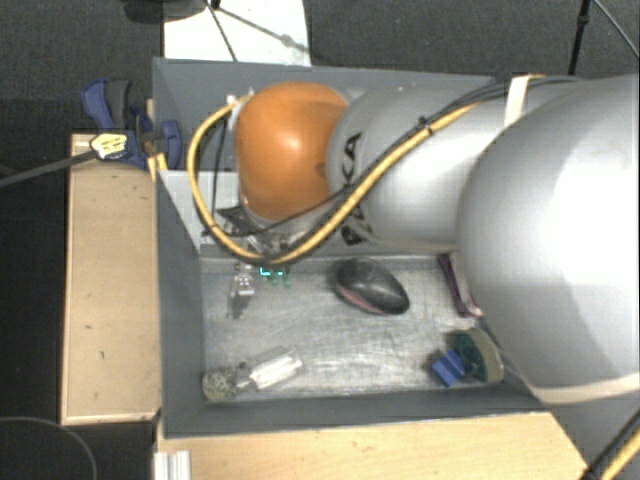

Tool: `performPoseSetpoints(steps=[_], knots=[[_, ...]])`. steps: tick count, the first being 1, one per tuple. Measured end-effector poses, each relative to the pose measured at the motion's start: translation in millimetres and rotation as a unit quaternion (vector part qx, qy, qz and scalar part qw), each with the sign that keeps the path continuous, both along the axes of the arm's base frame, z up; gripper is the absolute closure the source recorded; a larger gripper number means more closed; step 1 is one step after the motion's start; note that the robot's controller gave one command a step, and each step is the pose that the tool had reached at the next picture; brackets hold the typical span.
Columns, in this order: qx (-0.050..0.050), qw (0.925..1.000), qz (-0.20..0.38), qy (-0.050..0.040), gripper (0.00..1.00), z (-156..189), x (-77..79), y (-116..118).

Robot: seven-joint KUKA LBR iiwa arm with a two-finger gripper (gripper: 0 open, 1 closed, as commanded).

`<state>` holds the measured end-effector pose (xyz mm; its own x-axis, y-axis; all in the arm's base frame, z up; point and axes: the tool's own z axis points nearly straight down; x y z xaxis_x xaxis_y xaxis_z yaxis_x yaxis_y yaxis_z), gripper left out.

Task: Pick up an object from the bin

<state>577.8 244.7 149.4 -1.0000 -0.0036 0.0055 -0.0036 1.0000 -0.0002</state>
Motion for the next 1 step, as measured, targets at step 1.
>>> performPoseSetpoints(steps=[1], knots=[[0.000,0.9997,-0.025,-0.0069,0.00,44.3,17.5,-54.7]])
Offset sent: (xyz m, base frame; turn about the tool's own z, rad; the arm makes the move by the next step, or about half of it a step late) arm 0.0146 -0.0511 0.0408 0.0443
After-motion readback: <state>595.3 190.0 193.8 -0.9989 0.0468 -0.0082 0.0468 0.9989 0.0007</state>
